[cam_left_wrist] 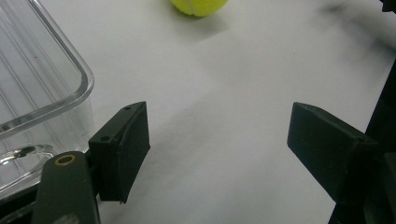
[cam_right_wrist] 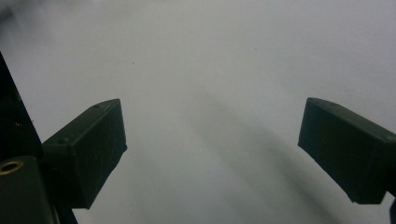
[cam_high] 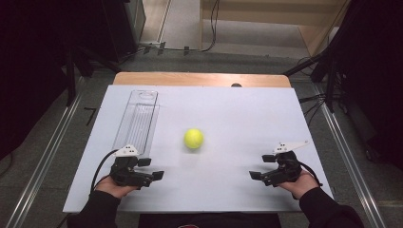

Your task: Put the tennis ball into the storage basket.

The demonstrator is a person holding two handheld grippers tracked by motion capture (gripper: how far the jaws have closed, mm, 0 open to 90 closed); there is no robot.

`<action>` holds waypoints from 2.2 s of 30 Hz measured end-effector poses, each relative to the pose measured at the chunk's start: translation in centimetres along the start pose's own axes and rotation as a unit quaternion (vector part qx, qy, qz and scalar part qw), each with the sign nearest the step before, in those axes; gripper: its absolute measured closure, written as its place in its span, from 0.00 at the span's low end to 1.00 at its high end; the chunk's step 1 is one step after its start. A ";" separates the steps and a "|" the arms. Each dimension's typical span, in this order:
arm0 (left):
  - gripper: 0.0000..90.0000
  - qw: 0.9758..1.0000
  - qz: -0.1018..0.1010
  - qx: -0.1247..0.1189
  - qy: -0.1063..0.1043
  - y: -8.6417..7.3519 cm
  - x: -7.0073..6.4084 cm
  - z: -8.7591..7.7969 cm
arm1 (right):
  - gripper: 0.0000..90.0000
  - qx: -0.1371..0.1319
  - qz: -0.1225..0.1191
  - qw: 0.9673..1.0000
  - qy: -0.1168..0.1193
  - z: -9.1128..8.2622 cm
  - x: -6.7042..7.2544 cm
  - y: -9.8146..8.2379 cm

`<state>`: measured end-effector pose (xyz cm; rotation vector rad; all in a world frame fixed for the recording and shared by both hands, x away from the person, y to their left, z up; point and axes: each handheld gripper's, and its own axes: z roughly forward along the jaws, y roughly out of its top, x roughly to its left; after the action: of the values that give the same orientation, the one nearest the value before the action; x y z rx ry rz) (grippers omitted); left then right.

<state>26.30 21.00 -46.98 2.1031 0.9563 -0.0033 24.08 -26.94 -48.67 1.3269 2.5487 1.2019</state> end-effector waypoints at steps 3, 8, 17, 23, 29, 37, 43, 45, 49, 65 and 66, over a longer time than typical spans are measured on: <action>0.24 1.000 0.000 0.000 0.000 0.0 0.0 0.0 | 0.06 0.001 -0.001 1.000 0.001 0.0 0.0 0.0; 0.24 1.000 0.000 0.001 -0.002 0.0 0.0 0.0 | 0.06 0.002 -0.002 1.000 0.001 0.0 0.1 -0.1; 0.24 1.000 -0.001 0.003 -0.001 0.0 0.0 0.0 | 0.07 0.009 -0.004 1.000 -0.003 0.1 0.1 -0.1; 0.24 1.000 0.000 0.003 -0.001 0.1 0.0 0.0 | 0.07 0.011 -0.003 1.000 -0.002 0.1 0.1 -0.1; 0.24 1.000 0.001 0.005 -0.002 0.1 0.0 0.0 | 0.07 0.014 -0.005 1.000 -0.001 0.2 0.2 -0.1; 0.24 1.000 -0.001 0.005 0.001 0.1 0.0 0.0 | 0.07 0.016 -0.004 1.000 -0.002 0.3 0.2 -0.1; 0.24 1.000 -0.001 0.007 0.001 0.1 0.0 0.0 | 0.07 0.017 -0.005 1.000 -0.001 0.3 0.2 -0.2; 0.24 1.000 -0.002 0.007 0.001 0.1 0.0 0.0 | 0.07 0.017 -0.005 1.000 -0.001 0.3 0.2 -0.2; 0.24 1.000 -0.001 0.009 -0.001 0.2 -0.1 0.1 | 0.06 0.020 -0.005 1.000 -0.002 0.3 0.2 -0.2; 0.24 0.999 0.007 0.030 -0.029 1.2 -0.6 0.3 | 0.06 0.021 -0.005 1.000 -0.002 0.4 0.1 -0.2; 0.23 0.999 0.006 0.029 -0.033 1.3 -0.7 0.3 | 0.07 0.021 -0.005 1.000 -0.001 0.4 0.1 -0.2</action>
<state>26.70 19.82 -46.10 2.1479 0.9134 -0.0952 24.01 -26.68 -49.02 1.3212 2.5898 1.1502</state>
